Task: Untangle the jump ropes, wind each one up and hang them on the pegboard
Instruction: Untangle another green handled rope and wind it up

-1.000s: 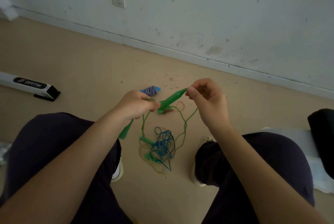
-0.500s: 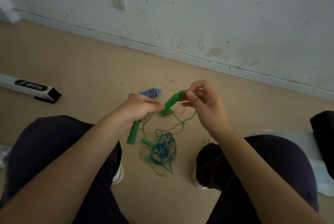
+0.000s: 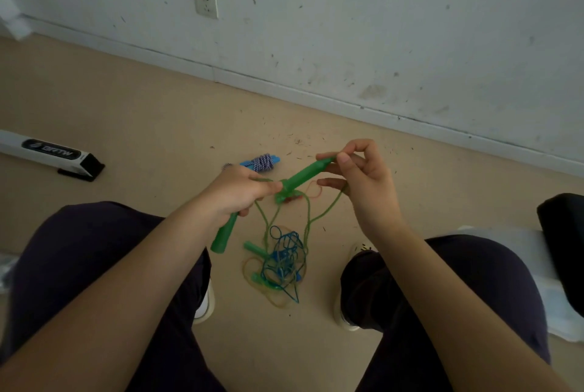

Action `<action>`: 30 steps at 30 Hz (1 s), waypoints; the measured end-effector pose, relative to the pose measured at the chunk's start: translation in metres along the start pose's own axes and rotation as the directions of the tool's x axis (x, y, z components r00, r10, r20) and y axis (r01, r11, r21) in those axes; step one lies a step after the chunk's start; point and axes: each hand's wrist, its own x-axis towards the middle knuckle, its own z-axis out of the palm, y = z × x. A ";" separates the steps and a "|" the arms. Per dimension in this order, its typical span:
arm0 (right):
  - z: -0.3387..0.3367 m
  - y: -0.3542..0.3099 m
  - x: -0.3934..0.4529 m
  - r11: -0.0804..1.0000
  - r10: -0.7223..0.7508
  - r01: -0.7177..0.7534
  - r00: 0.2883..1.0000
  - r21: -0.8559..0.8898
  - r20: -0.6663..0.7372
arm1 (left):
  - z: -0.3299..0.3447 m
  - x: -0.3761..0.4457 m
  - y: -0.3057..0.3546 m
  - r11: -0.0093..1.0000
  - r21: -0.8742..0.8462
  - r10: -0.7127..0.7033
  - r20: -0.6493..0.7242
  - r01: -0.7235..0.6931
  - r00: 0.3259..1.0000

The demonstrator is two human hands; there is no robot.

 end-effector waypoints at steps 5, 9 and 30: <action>-0.005 -0.003 0.003 0.987 0.093 -0.084 0.994 0.135 -0.058 | 0.000 -0.006 0.004 0.982 -0.184 0.055 0.100 -0.036 0.993; -0.010 -0.001 0.006 0.960 0.096 -0.126 0.987 -0.250 -0.127 | -0.003 -0.008 0.004 0.986 -0.149 0.063 -0.038 -0.068 0.997; -0.014 0.005 0.006 0.810 0.000 0.025 0.999 -0.586 0.043 | -0.008 -0.025 0.016 0.933 -0.282 0.252 0.072 -0.223 0.965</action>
